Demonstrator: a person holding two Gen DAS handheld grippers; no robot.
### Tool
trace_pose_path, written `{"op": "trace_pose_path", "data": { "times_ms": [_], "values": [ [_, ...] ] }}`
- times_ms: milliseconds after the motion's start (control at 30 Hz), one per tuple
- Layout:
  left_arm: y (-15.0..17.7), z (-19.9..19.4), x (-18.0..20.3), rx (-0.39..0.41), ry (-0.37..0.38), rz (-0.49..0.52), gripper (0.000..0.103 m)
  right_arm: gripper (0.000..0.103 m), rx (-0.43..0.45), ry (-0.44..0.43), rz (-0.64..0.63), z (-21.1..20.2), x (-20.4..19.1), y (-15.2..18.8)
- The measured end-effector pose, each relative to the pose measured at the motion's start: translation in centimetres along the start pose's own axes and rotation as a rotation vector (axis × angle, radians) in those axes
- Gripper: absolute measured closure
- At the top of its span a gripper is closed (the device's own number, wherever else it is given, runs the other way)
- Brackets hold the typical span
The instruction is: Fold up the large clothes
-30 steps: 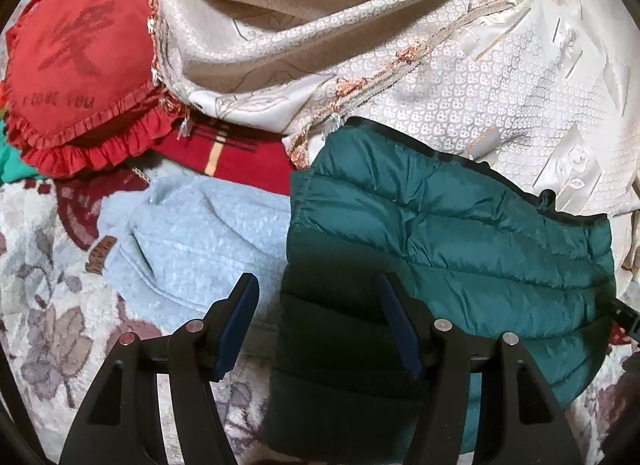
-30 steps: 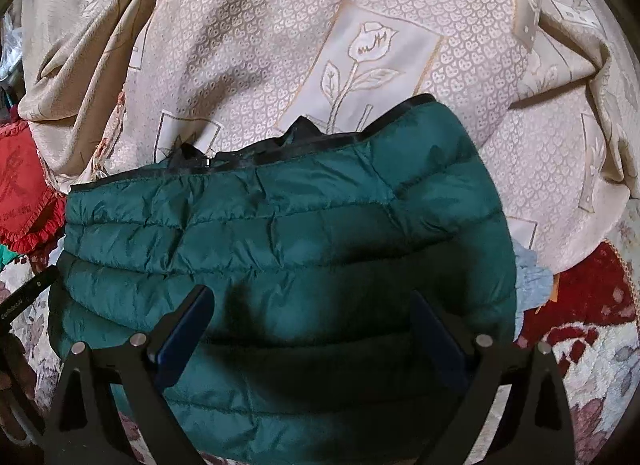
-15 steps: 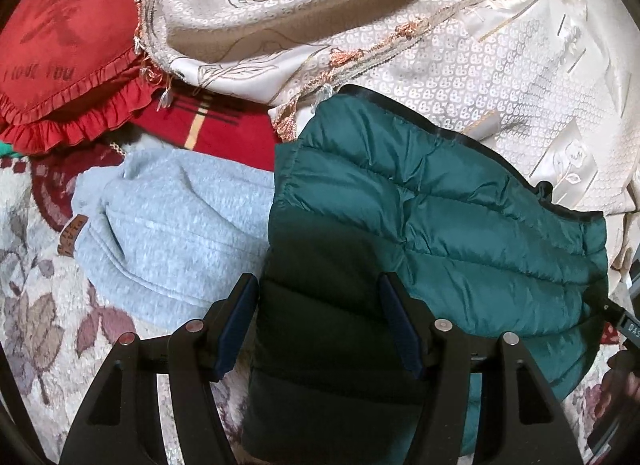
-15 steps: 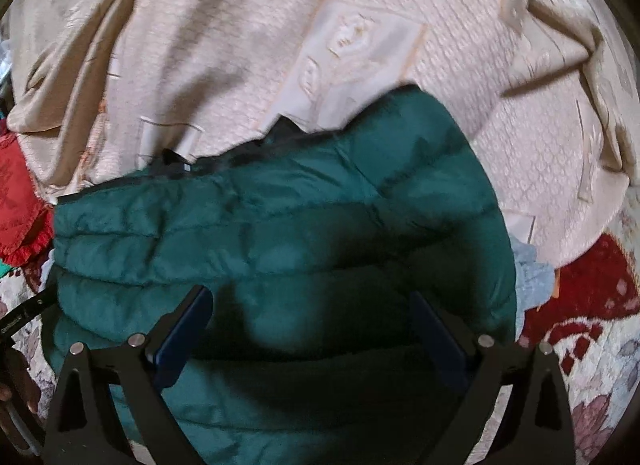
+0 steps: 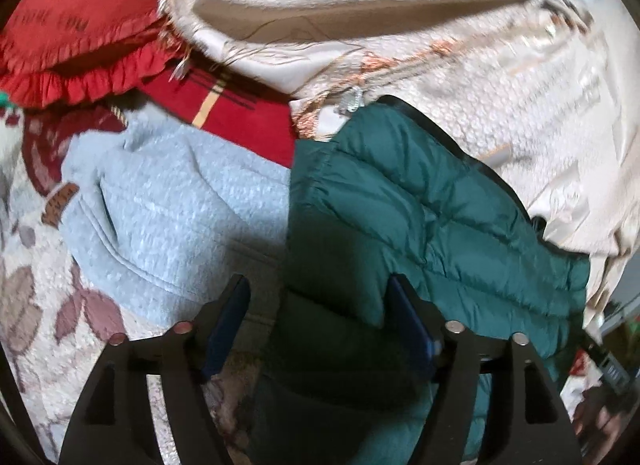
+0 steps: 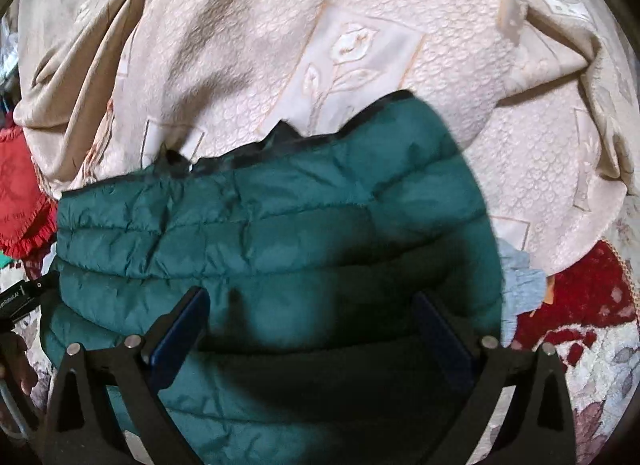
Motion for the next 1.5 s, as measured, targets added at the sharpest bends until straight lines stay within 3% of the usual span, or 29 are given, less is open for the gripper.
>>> {"op": "trace_pose_path", "data": {
  "times_ms": [300,633,867,1000,1300,1367,1433,1500],
  "values": [
    [-0.5,3.0,-2.4,-0.125,0.086,-0.155,0.027,0.0,-0.039,0.07,0.061,1.2,3.6,1.9],
    [0.1,4.4,-1.3,-0.158,0.132,-0.149,0.024,0.0,-0.048,0.106,0.07,1.9,5.6,2.6],
    [0.4,5.5,-1.0,-0.19,0.186,-0.182,0.022,0.0,-0.066,-0.054,0.147,4.2,7.9,3.3],
    [0.4,6.3,-1.0,-0.216,0.223,-0.199,0.022,0.0,-0.075,-0.197,0.188,6.1,9.5,3.5],
    [0.6,6.7,-1.0,-0.209,0.244,-0.188,0.022,0.0,-0.091,-0.339,0.168,8.4,10.4,3.6],
    [0.6,6.6,-1.0,-0.215,0.263,-0.185,0.028,0.0,-0.094,-0.342,0.167,8.4,10.4,3.6],
    [0.6,6.5,-1.3,-0.229,0.287,-0.192,0.043,0.0,-0.096,-0.351,0.165,8.4,10.1,3.7],
    [0.6,6.3,-1.1,-0.238,0.305,-0.19,0.054,0.008,-0.086,-0.357,0.172,8.2,9.7,4.0]
  ]
}}
Point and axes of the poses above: each gripper's, at about its wrist camera, not at the fingertips, and z roughly the way its jaws point, x to its right, y to its underside, the point moved 1 cm from there along z, roughly the way its jaws point, and after that the axes turned 15 degrees about -z, right-handed, at the moved point
